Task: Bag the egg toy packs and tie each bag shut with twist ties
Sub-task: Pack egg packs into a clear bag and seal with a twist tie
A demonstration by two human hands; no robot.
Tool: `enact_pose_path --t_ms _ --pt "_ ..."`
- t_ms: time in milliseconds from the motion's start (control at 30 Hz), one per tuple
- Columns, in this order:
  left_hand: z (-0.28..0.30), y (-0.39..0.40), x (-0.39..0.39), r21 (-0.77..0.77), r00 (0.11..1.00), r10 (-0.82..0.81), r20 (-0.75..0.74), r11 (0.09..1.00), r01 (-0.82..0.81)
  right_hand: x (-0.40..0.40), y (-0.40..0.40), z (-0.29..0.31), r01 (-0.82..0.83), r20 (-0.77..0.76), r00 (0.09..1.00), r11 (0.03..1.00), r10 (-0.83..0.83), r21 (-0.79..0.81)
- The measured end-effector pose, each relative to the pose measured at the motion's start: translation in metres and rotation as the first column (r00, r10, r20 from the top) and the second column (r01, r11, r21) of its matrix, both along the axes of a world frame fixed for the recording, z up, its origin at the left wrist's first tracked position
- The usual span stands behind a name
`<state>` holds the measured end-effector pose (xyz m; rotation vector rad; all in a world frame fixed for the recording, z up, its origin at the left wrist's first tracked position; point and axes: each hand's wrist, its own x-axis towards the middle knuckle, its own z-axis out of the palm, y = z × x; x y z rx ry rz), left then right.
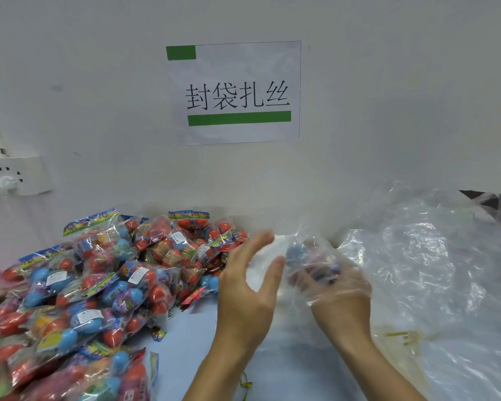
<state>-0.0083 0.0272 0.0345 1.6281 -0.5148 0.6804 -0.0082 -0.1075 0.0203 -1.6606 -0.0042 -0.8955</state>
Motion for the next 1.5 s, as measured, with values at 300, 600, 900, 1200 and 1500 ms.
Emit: enact_pose_path --t_ms 300,600,900,1200,1500 --pt "-0.005 -0.005 0.009 -0.367 0.596 -0.35 -0.723 0.925 0.099 0.006 -0.003 -0.007 -0.107 -0.052 0.989 0.915 0.137 0.388" --pt "-0.018 -0.008 0.008 -0.154 0.684 -0.314 -0.658 0.946 0.286 0.008 0.0 -0.004 0.015 -0.097 0.995 0.928 0.022 0.372" --pt "-0.016 -0.008 0.009 -0.068 0.767 -0.209 -0.606 0.975 0.212 0.008 -0.002 -0.002 0.116 -0.135 0.987 0.961 -0.084 0.251" --pt "-0.011 -0.007 0.006 -0.073 0.814 -0.209 -0.542 0.977 0.202 0.01 -0.012 -0.008 0.283 -0.146 0.957 0.913 -0.249 0.295" --pt "-0.01 -0.006 0.007 -0.027 0.913 -0.099 -0.396 0.995 0.096 0.01 -0.002 -0.011 0.136 -0.173 0.98 0.964 -0.097 0.226"
